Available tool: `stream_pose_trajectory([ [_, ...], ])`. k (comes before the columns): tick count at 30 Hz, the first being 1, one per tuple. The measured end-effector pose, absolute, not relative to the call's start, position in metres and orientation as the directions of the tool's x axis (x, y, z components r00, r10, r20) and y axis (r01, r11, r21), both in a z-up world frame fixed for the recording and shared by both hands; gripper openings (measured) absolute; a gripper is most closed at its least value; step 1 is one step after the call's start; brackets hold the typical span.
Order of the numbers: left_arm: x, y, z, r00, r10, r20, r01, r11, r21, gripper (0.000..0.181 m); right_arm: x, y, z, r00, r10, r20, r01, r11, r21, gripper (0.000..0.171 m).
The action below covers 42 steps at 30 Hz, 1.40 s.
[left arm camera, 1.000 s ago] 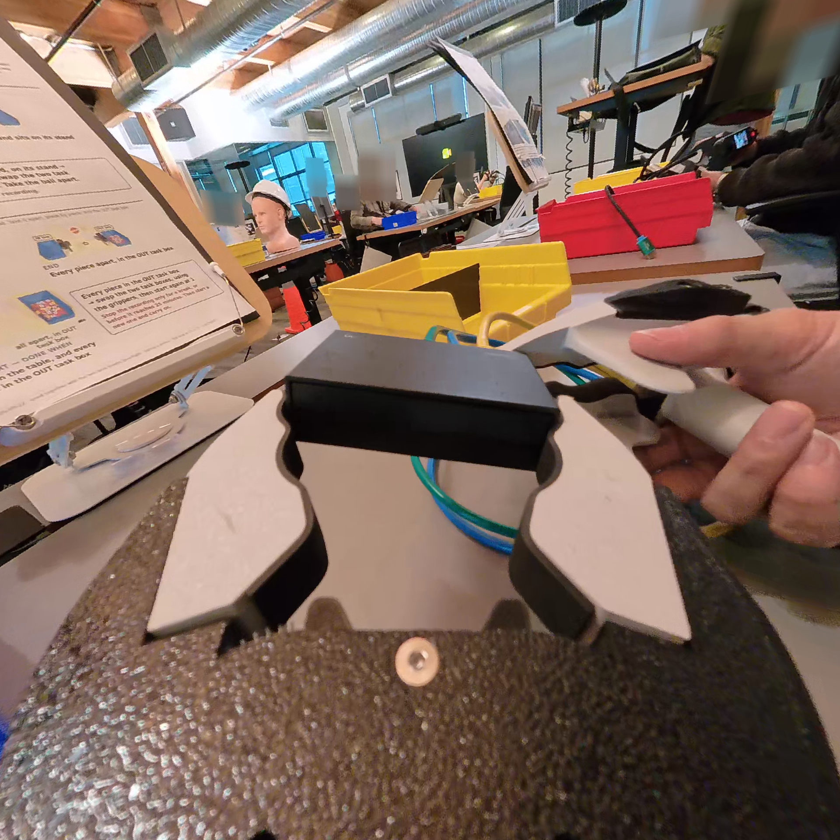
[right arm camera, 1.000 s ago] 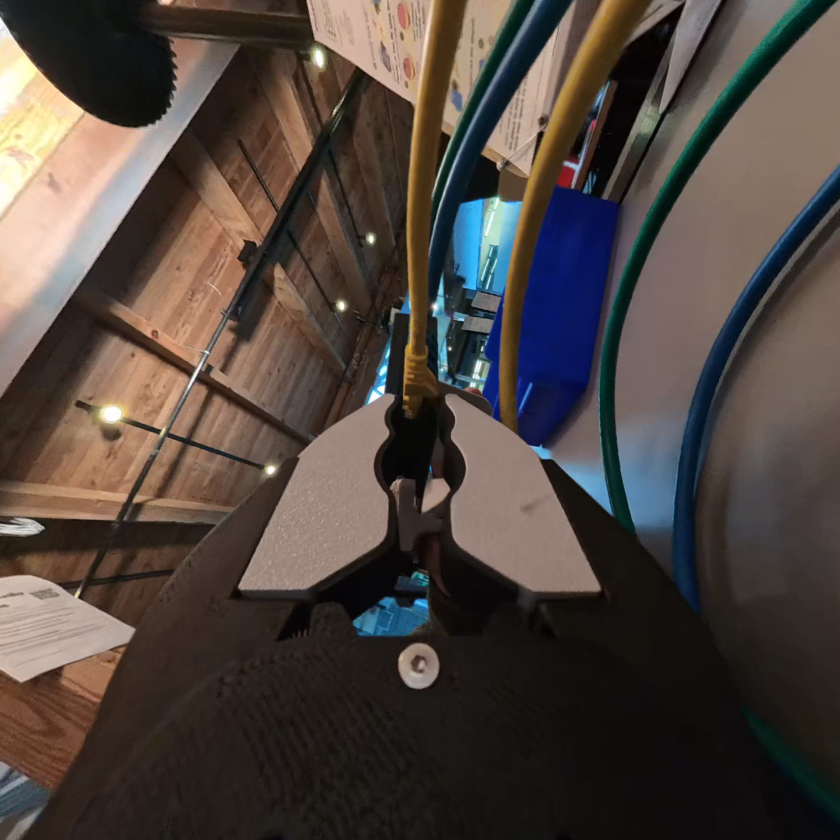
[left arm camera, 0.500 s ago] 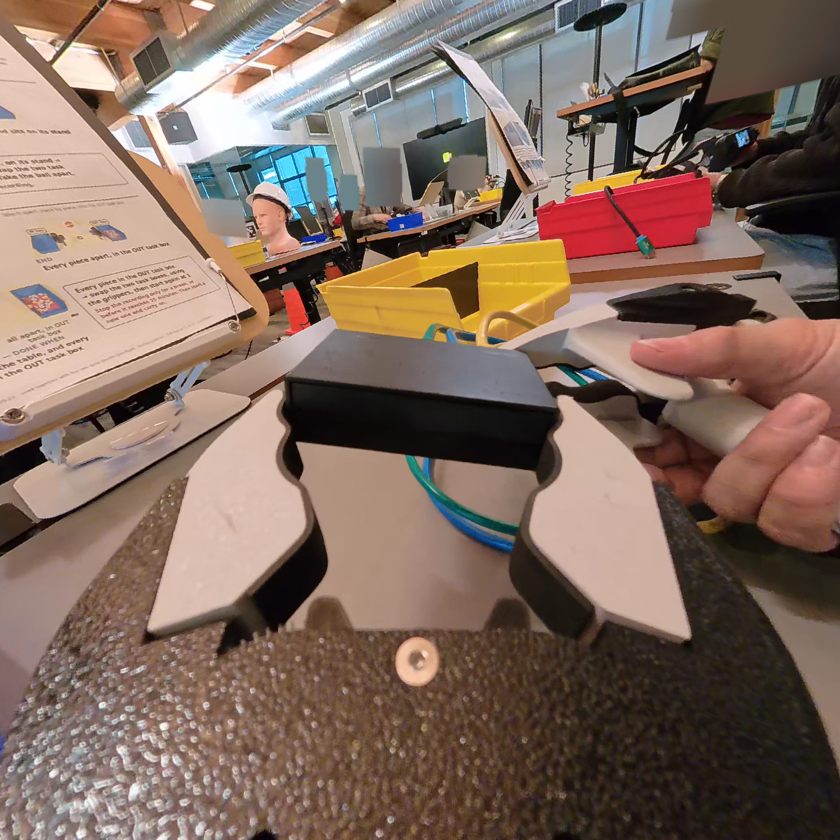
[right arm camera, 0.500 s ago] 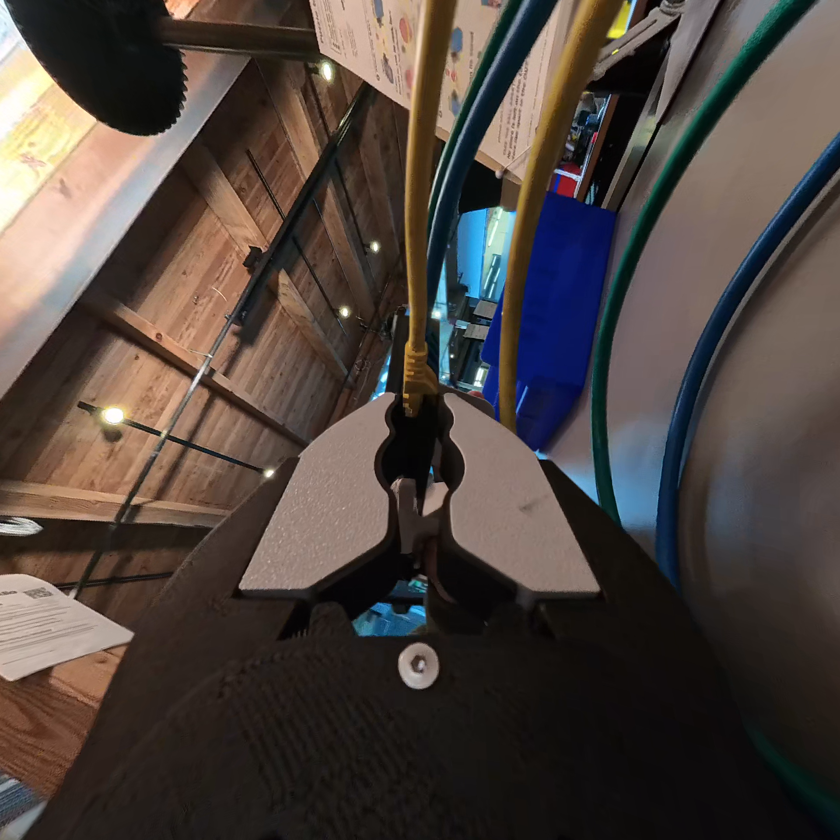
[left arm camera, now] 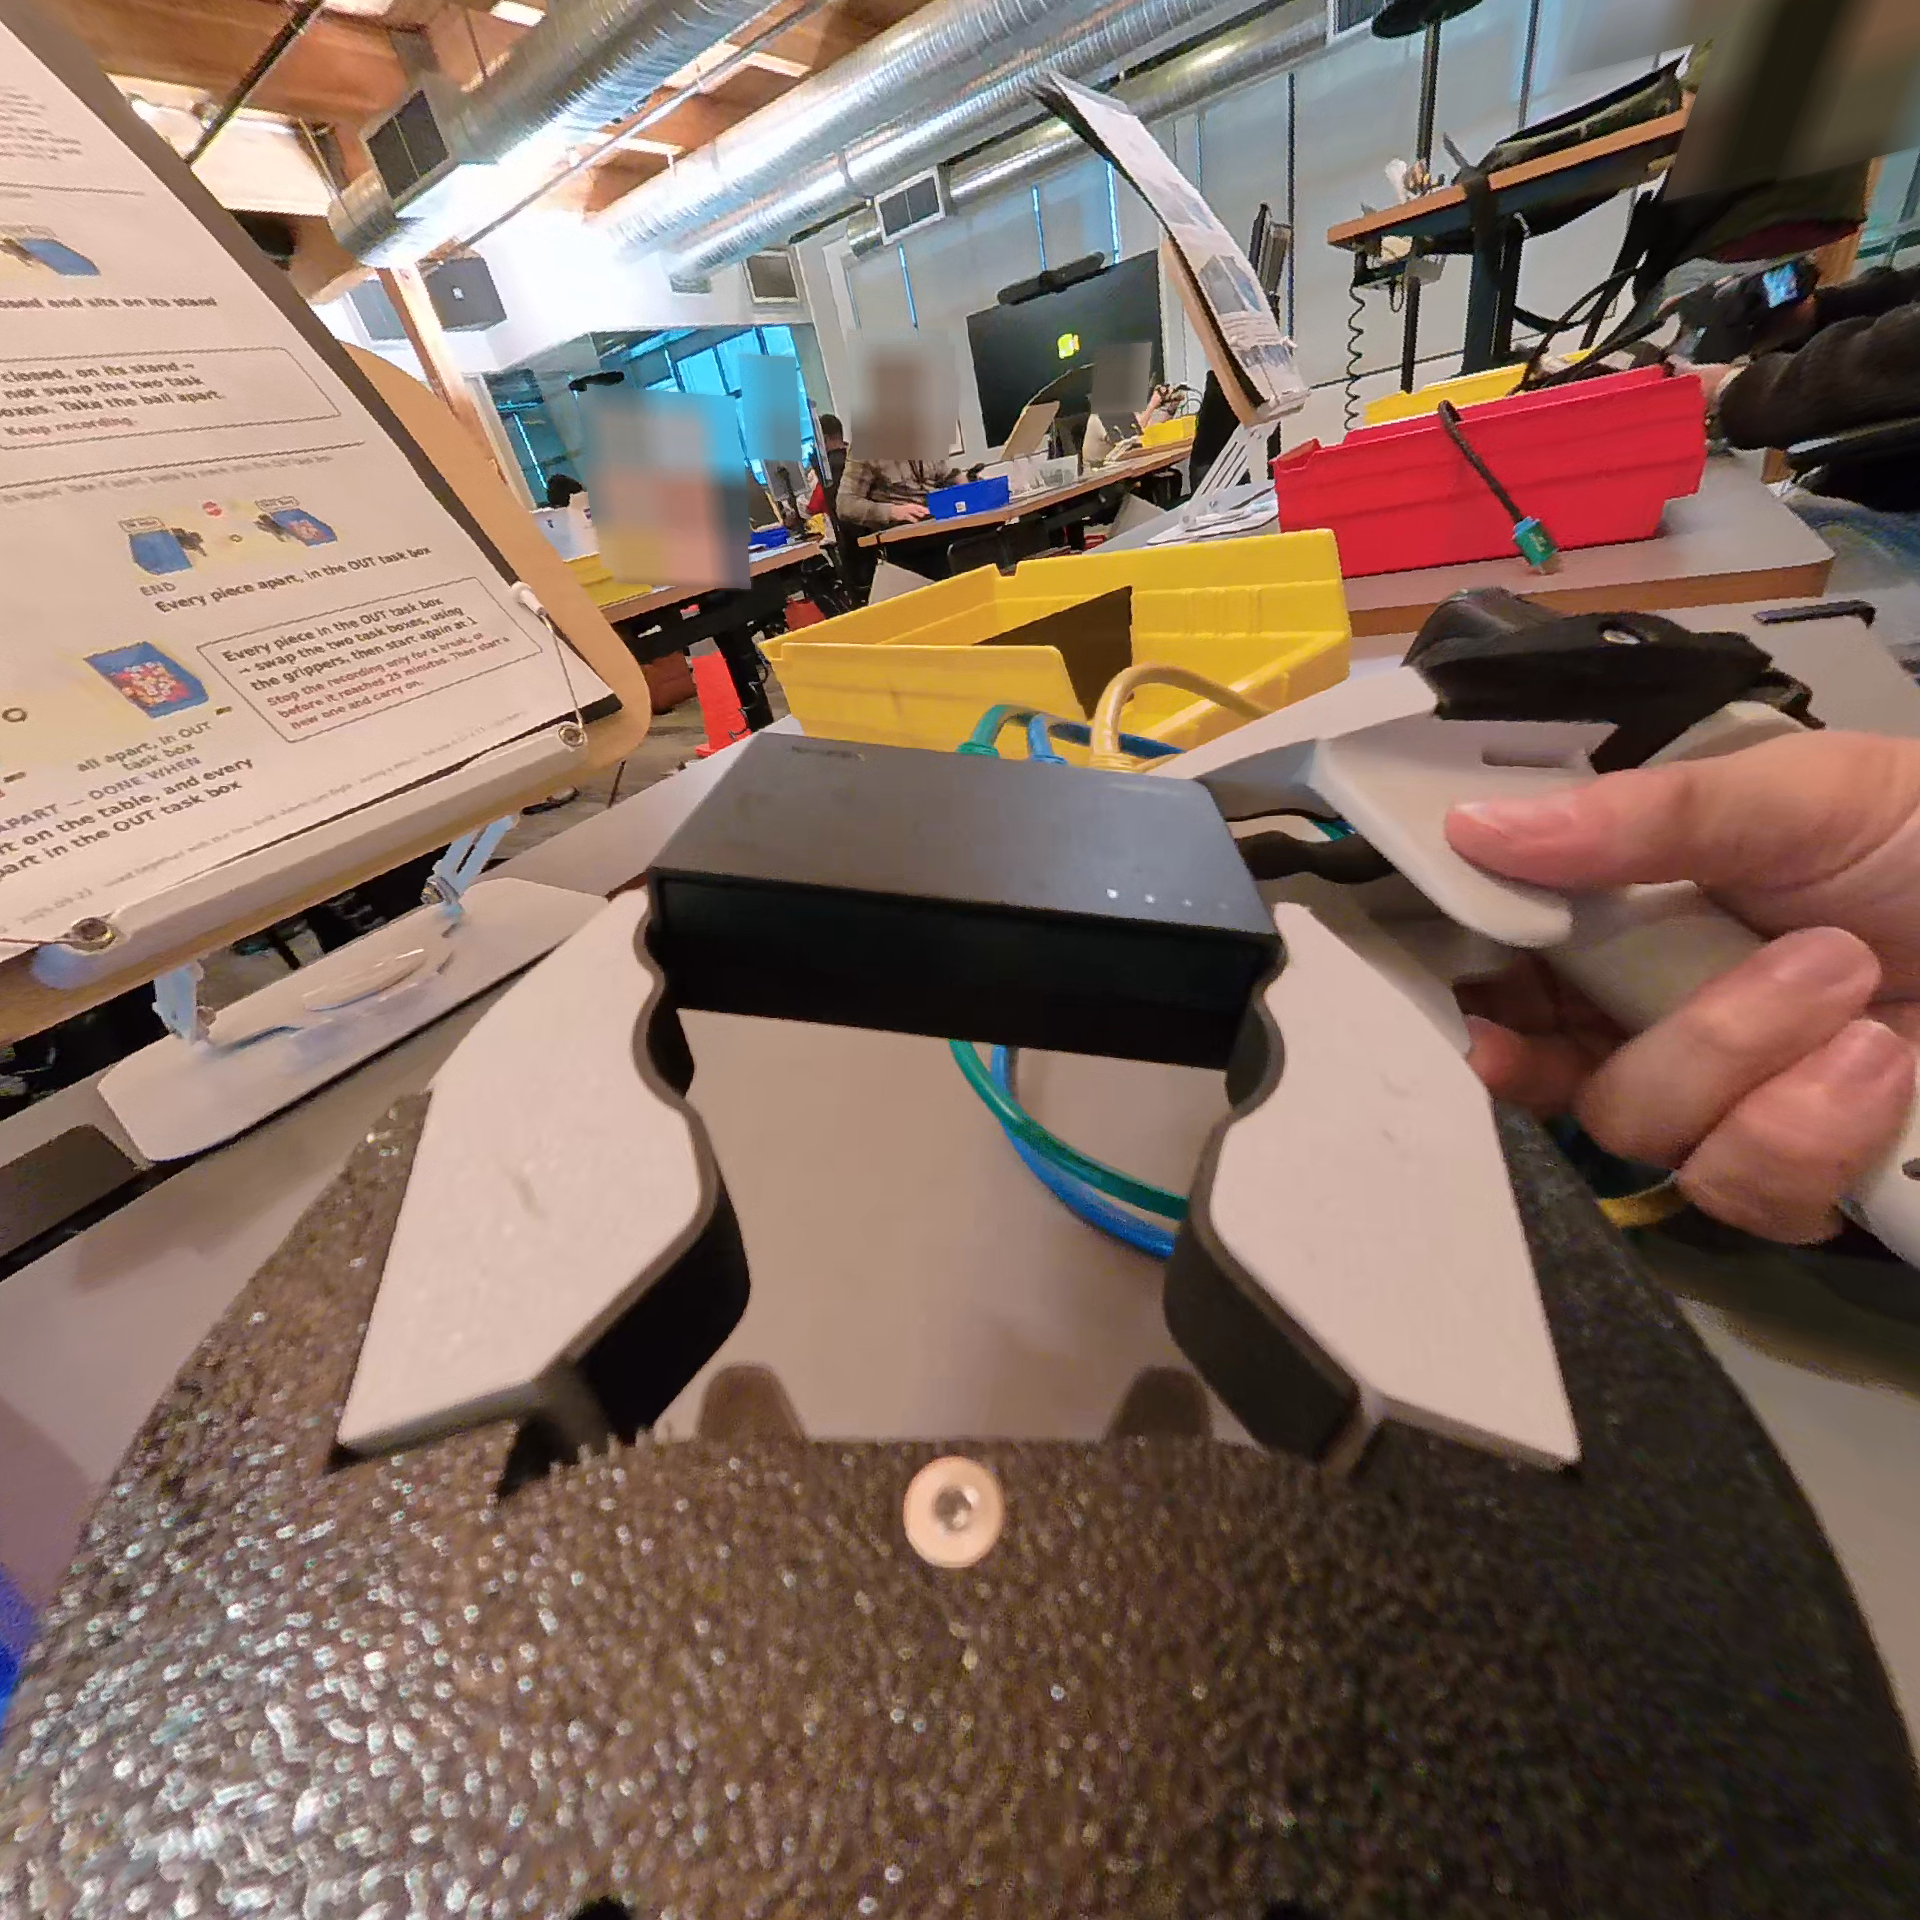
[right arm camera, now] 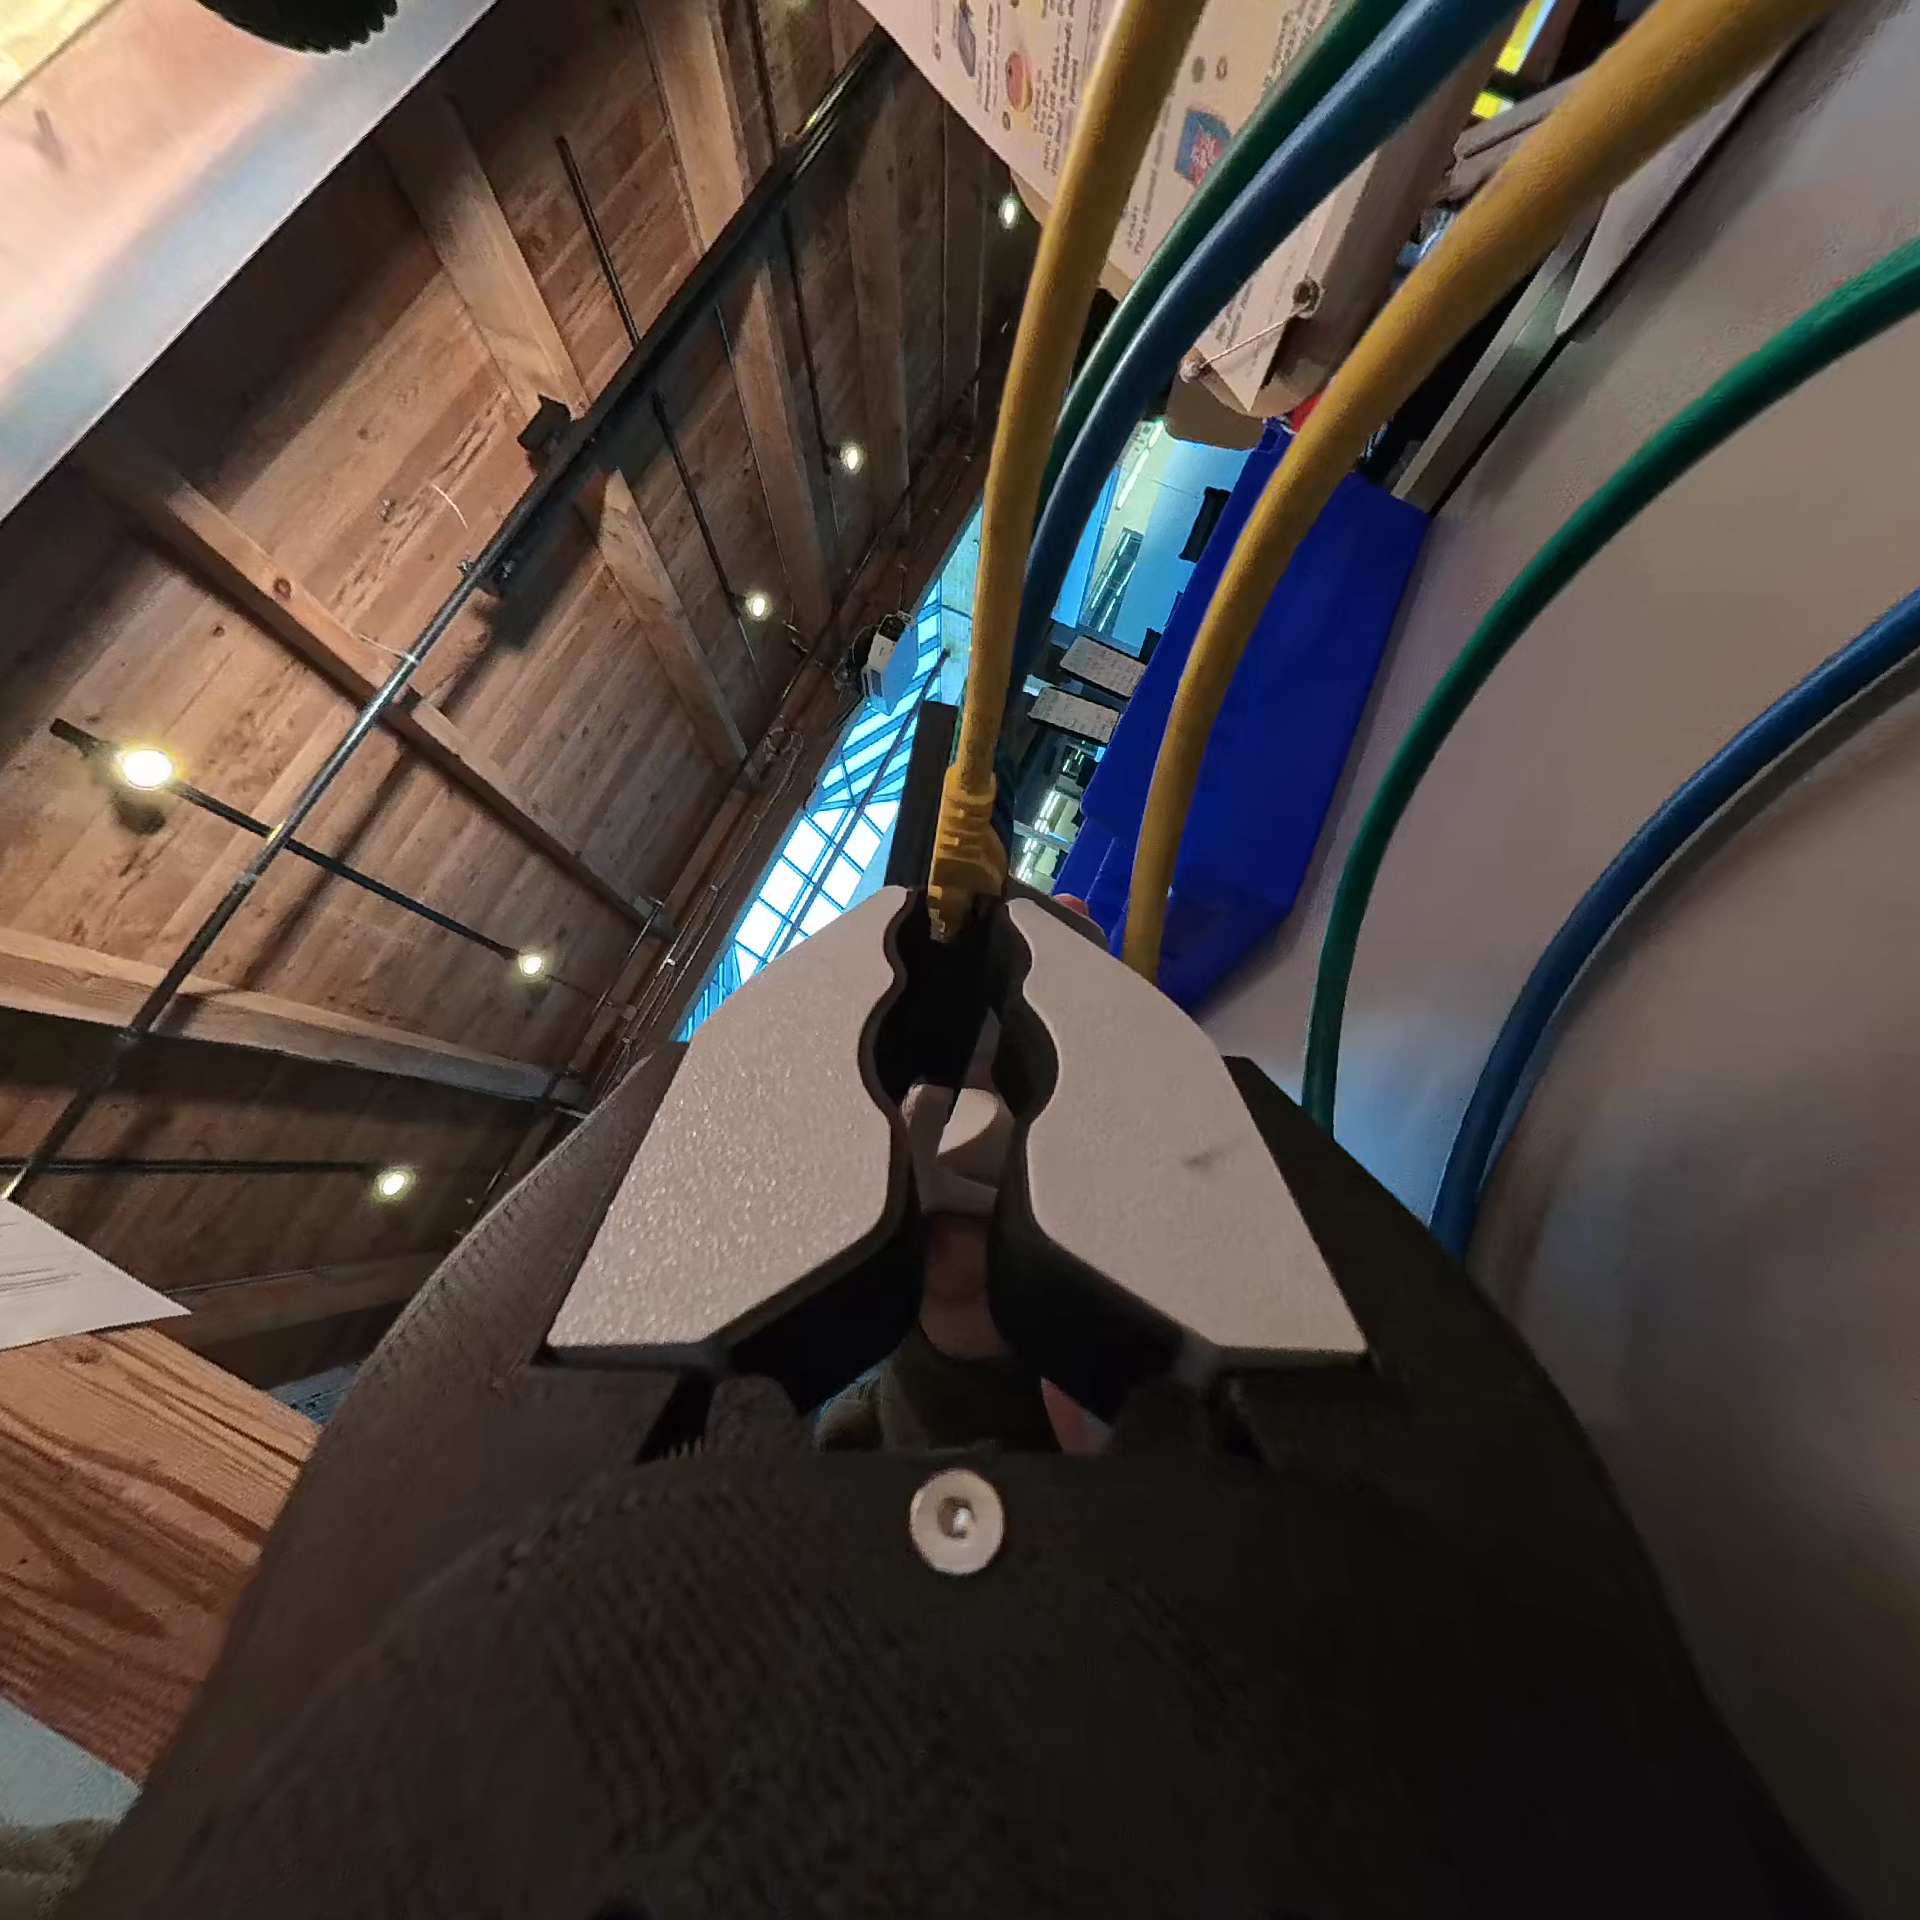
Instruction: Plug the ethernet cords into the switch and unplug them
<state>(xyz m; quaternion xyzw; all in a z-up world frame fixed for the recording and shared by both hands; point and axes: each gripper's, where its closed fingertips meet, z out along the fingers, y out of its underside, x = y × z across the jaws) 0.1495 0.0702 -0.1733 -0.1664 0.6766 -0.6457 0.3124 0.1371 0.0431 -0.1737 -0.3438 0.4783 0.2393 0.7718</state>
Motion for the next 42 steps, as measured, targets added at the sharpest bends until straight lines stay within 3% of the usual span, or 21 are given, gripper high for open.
stream_pose_trajectory([
  [10,0.153,0.074,-0.169,-0.734,-0.649,-0.203,0.188,0.094,-0.978,0.102,0.141,0.046,-0.171,0.485,-0.031,-0.874,-0.676,0.621,-0.397,0.01],
  [18,0.151,0.074,-0.161,-0.726,-0.656,-0.207,0.208,0.078,-0.975,0.102,0.139,0.046,-0.168,0.451,0.046,-0.891,-0.703,0.634,-0.323,0.009],
  [20,0.152,0.074,-0.162,-0.72,-0.665,-0.198,0.198,0.076,-0.977,0.102,0.141,0.045,-0.169,0.458,0.004,-0.889,-0.692,0.63,-0.354,0.009],
  [24,0.155,0.092,-0.149,-0.728,-0.685,-0.007,0.122,-0.121,-0.985,0.101,0.158,0.02,-0.168,0.488,-0.099,-0.867,-0.624,0.655,-0.426,0.006],
  [26,0.157,0.091,-0.152,-0.708,-0.701,-0.084,0.165,-0.049,-0.985,0.102,0.151,0.028,-0.167,0.522,-0.12,-0.845,-0.639,0.601,-0.48,0.006],
  [31,0.16,0.104,-0.142,-0.679,-0.732,-0.057,0.175,-0.086,-0.981,0.101,0.131,0.033,-0.137,0.672,-0.177,-0.719,-0.584,0.47,-0.662,0.007],
  [33,0.164,0.117,-0.141,-0.651,-0.757,-0.046,0.174,-0.09,-0.981,0.101,0.119,0.033,-0.123,0.733,-0.158,-0.661,-0.589,0.337,-0.734,0.007],
  [36,0.17,0.132,-0.144,-0.622,-0.783,-0.016,0.158,-0.106,-0.982,0.101,0.107,0.024,-0.121,0.849,-0.259,-0.46,-0.466,0.04,-0.884,0.008],
  [42,0.173,0.136,-0.153,-0.619,-0.786,-0.003,0.133,-0.101,-0.986,0.101,0.123,-0.025,-0.104,0.92,-0.323,-0.222,-0.323,-0.304,-0.896,0.008],
])
